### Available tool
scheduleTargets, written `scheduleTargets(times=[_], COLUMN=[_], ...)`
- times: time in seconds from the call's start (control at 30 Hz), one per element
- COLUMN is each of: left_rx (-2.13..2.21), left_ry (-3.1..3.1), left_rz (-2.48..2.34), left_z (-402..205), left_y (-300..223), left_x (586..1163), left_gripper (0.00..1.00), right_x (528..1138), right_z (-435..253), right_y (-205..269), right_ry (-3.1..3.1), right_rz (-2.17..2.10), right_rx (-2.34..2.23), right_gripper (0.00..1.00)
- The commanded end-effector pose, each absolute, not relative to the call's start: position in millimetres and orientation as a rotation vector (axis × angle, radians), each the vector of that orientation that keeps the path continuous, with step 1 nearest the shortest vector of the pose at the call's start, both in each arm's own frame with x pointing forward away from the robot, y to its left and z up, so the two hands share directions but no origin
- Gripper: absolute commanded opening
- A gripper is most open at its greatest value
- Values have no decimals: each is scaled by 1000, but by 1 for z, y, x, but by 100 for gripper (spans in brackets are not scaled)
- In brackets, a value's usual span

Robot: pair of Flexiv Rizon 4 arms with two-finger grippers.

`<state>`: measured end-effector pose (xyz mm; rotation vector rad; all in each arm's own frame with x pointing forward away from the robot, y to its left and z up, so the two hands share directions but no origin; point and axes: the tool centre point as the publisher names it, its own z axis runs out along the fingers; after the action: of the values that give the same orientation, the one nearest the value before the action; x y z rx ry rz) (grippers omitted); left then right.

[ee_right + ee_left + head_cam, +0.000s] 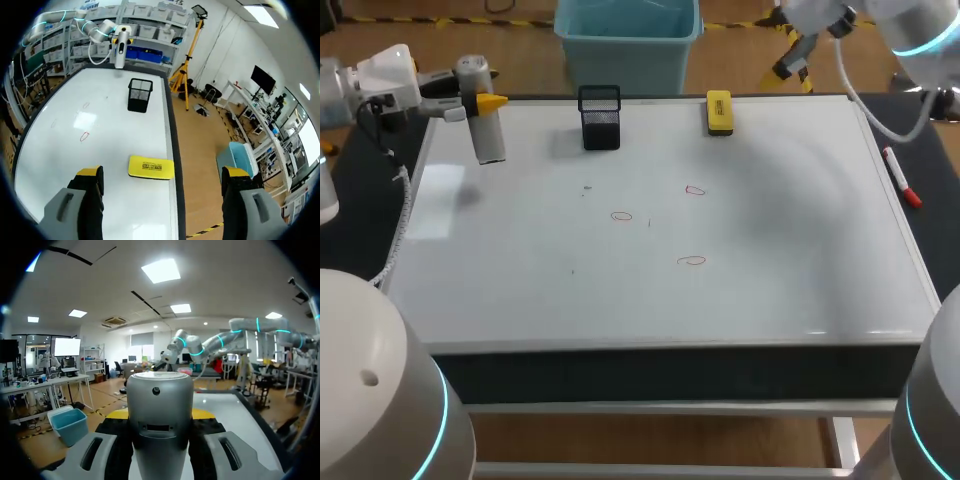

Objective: Pick up the inspection probe, press it on each red-marked spot on the whiteboard one by one, put down the probe, pick up the eraser, and wipe off all the red marks.

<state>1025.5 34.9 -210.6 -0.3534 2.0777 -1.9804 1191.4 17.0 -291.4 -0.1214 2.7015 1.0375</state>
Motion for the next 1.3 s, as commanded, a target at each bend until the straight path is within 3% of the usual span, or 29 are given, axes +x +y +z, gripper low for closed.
scheduleTargets(times=[0.03, 0.63, 1.3], left_rx=[-354, -354, -354], left_ry=[2074, 2074, 2074], left_rz=[-1978, -1978, -1978], left_z=[-210, -210, -210], left_y=[34, 34, 34], left_x=[1025, 1025, 1025], left_gripper=[0, 0, 0], right_x=[1193, 1167, 1167], right_z=[-299, -326, -324], right_y=[38, 66, 77], right_ry=[3138, 2889, 2635], right_rz=[619, 57, 162], right_rx=[-688, -1282, -1341], right_gripper=[100, 100, 100])
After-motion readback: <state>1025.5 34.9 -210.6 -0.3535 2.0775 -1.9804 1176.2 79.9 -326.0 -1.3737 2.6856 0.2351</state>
